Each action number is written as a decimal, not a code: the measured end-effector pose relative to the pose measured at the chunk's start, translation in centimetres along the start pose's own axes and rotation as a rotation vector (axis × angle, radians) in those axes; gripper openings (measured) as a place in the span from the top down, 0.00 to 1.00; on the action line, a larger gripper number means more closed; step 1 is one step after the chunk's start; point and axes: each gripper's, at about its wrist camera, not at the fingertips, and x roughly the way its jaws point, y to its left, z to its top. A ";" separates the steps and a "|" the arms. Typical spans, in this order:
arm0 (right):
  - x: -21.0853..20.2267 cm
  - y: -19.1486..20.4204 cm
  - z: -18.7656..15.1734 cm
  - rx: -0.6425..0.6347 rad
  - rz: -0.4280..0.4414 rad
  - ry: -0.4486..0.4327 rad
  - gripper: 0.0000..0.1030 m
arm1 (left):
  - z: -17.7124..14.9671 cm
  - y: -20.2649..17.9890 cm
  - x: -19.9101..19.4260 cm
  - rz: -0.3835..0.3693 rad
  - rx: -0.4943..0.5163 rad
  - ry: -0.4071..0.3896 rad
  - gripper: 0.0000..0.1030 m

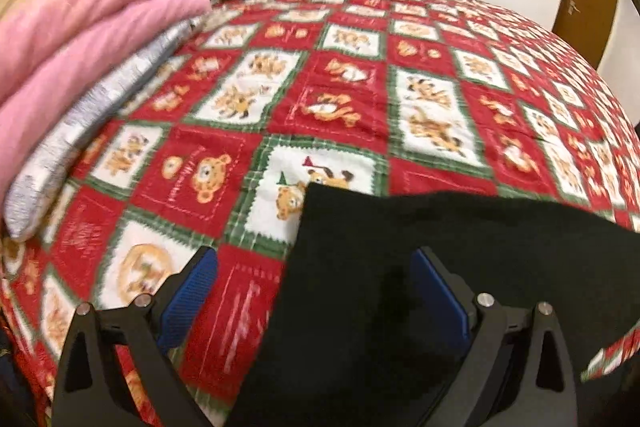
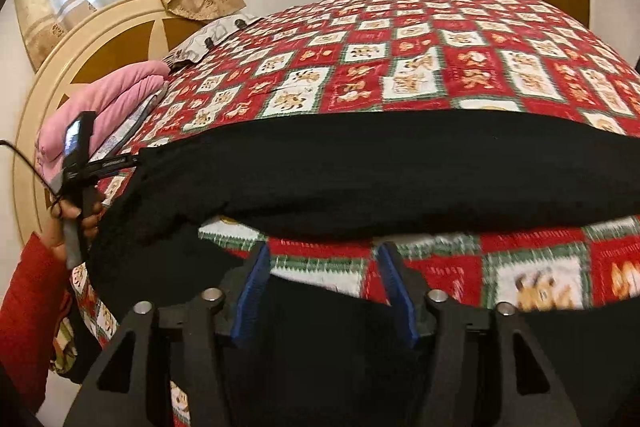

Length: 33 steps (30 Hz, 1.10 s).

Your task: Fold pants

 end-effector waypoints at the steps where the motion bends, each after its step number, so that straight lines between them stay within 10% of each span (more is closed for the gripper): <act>1: 0.5 0.0 0.7 -0.006 0.022 0.009 0.37 | 0.4 0.1 0.6 -0.015 -0.006 0.013 0.04; 7: 5.3 -0.5 7.1 -0.081 0.083 0.072 0.31 | 1.2 -0.5 2.6 -0.037 0.003 0.022 0.05; 13: 14.1 -0.3 12.2 -0.224 0.070 0.171 0.31 | 1.6 -1.1 2.0 -0.101 0.037 0.007 0.42; 21: 18.1 0.6 13.0 -0.409 0.042 0.212 0.33 | 1.7 -1.3 2.4 -0.124 0.052 -0.015 0.55; 25: 17.3 1.6 12.8 -0.421 0.087 0.248 0.93 | 1.7 -1.7 2.2 -0.107 0.048 -0.032 0.62; 33: 8.6 4.1 12.3 -0.410 0.091 0.075 0.96 | 1.2 -1.1 -3.7 -0.133 0.041 -0.158 0.77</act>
